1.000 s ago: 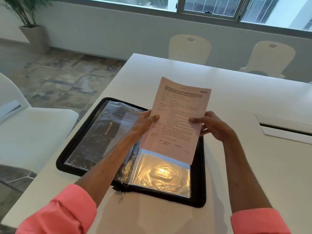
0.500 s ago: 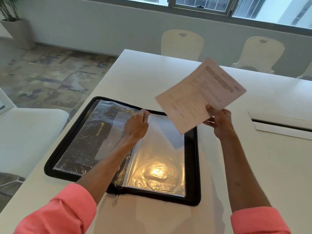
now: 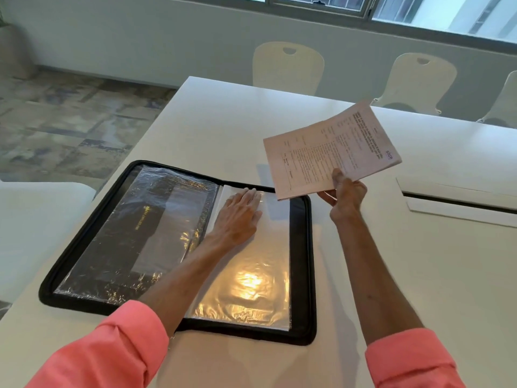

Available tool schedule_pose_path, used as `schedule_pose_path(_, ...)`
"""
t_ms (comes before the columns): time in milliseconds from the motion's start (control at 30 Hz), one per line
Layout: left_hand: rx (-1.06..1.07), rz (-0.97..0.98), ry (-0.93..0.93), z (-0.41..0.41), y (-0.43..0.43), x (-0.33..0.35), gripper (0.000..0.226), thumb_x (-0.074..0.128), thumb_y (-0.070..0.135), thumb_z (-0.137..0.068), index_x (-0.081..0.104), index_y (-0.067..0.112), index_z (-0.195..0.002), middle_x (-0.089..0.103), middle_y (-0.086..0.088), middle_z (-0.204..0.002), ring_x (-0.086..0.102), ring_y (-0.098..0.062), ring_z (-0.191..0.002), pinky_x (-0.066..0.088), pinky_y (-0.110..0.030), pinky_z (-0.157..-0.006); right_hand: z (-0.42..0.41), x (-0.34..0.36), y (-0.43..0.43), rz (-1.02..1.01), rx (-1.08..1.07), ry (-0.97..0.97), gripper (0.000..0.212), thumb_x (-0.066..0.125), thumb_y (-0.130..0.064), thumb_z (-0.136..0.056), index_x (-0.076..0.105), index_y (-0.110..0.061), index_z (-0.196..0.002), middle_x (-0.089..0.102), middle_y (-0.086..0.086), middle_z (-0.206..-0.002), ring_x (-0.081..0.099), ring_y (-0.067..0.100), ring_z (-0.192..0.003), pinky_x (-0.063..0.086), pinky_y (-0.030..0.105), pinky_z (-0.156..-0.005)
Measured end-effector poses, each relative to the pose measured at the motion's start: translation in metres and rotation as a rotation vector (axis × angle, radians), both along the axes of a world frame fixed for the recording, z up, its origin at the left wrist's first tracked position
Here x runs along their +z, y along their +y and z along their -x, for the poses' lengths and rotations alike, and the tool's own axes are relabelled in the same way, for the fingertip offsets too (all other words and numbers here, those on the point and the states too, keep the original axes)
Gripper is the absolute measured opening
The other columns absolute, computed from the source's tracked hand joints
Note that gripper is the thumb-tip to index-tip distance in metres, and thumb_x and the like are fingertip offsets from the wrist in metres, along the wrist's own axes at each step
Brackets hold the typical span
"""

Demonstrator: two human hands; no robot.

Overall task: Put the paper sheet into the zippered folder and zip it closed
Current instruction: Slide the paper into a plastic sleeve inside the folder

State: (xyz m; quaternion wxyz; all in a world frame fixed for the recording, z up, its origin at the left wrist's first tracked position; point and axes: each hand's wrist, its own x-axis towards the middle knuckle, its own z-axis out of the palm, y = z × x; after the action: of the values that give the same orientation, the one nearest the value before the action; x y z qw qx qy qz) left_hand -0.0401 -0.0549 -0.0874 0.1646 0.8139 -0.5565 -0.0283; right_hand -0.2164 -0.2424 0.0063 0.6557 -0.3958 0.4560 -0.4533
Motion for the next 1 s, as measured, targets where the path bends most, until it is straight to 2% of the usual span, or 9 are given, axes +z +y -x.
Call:
schedule_pose_path(133,-0.003,0.055,-0.010,0.002,0.002,0.000,0.058,0.051,0.035,-0.111,0.042,0.012,-0.163,0.041,-0.010,-0.170,0.040,-0.029,-0.156,0.035,-0.048,-0.128,-0.001,-0.002,-0.007,-0.006,-0.011,0.004,0.021,0.072,-0.010,-0.102,0.071,-0.030,-0.107,0.082,0.007,-0.104,0.083,0.024,-0.094,0.069,0.038,-0.065)
schedule_pose_path(200,-0.012,0.084,-0.010,0.001,0.001,0.001,0.048,0.056,0.033,-0.109,0.051,0.014,-0.153,0.046,-0.008,-0.165,0.046,-0.028,-0.150,0.043,-0.047,-0.124,-0.003,-0.004,-0.009,-0.014,-0.017,0.003,0.020,0.072,-0.010,-0.102,0.070,-0.029,-0.107,0.082,0.008,-0.106,0.083,0.025,-0.095,0.069,0.039,-0.066)
schedule_pose_path(300,-0.022,0.145,0.000,-0.002,0.002,0.005,0.030,0.062,0.028,-0.105,0.058,0.017,-0.132,0.058,-0.003,-0.142,0.058,-0.023,-0.130,0.053,-0.041,-0.110,-0.008,-0.006,-0.009,-0.033,-0.026,-0.005,0.020,0.072,-0.010,-0.102,0.070,-0.029,-0.107,0.082,0.009,-0.107,0.083,0.024,-0.094,0.070,0.042,-0.068)
schedule_pose_path(433,-0.003,0.201,-0.009,-0.004,0.005,0.011,0.017,0.065,0.020,-0.100,0.057,0.018,-0.115,0.064,0.000,-0.114,0.061,-0.020,-0.107,0.054,-0.040,-0.098,-0.015,-0.008,-0.006,-0.027,-0.030,-0.017,0.021,0.071,-0.009,-0.102,0.071,-0.030,-0.104,0.082,0.006,-0.103,0.082,0.021,-0.091,0.070,0.042,-0.068)
schedule_pose_path(567,0.001,0.210,-0.045,-0.005,0.004,0.016,0.015,0.065,0.013,-0.097,0.053,0.018,-0.106,0.066,0.000,-0.097,0.063,-0.022,-0.095,0.053,-0.044,-0.095,-0.020,-0.004,-0.007,-0.007,-0.034,-0.013,0.021,0.070,-0.012,-0.105,0.070,-0.032,-0.102,0.082,0.008,-0.106,0.082,0.022,-0.094,0.070,0.039,-0.065)
schedule_pose_path(733,-0.042,0.201,-0.084,-0.007,0.003,0.015,0.021,0.067,0.011,-0.092,0.052,0.018,-0.105,0.060,0.003,-0.099,0.058,-0.020,-0.092,0.048,-0.041,-0.096,-0.025,0.005,-0.012,0.038,-0.042,-0.020,0.019,0.069,-0.015,-0.107,0.068,-0.034,-0.104,0.081,0.006,-0.107,0.082,0.022,-0.096,0.068,0.034,-0.062)
schedule_pose_path(867,-0.022,0.225,-0.095,-0.009,0.001,0.012,0.047,0.076,0.012,-0.085,0.050,0.018,-0.125,0.054,0.002,-0.108,0.056,-0.019,-0.094,0.044,-0.041,-0.099,-0.032,0.009,-0.015,0.080,-0.020,-0.021,0.013,0.069,-0.017,-0.108,0.068,-0.030,-0.110,0.081,0.009,-0.111,0.081,0.025,-0.101,0.071,0.040,-0.069)
schedule_pose_path(933,-0.004,0.235,-0.083,-0.010,-0.001,0.012,0.063,0.082,0.020,-0.084,0.046,0.018,-0.135,0.055,0.002,-0.113,0.058,-0.019,-0.101,0.044,-0.042,-0.101,-0.037,0.011,-0.015,0.095,-0.009,-0.031,0.012,0.069,-0.018,-0.108,0.068,-0.028,-0.114,0.080,0.011,-0.115,0.080,0.026,-0.103,0.071,0.043,-0.072)
schedule_pose_path(1000,0.035,0.228,-0.059,-0.013,-0.004,0.014,0.069,0.086,0.030,-0.082,0.048,0.019,-0.138,0.055,0.000,-0.117,0.057,-0.020,-0.106,0.042,-0.042,-0.102,-0.043,0.015,-0.014,0.124,0.015,-0.034,0.012,0.069,-0.018,-0.108,0.068,-0.030,-0.112,0.080,0.011,-0.115,0.080,0.026,-0.104,0.071,0.041,-0.071)
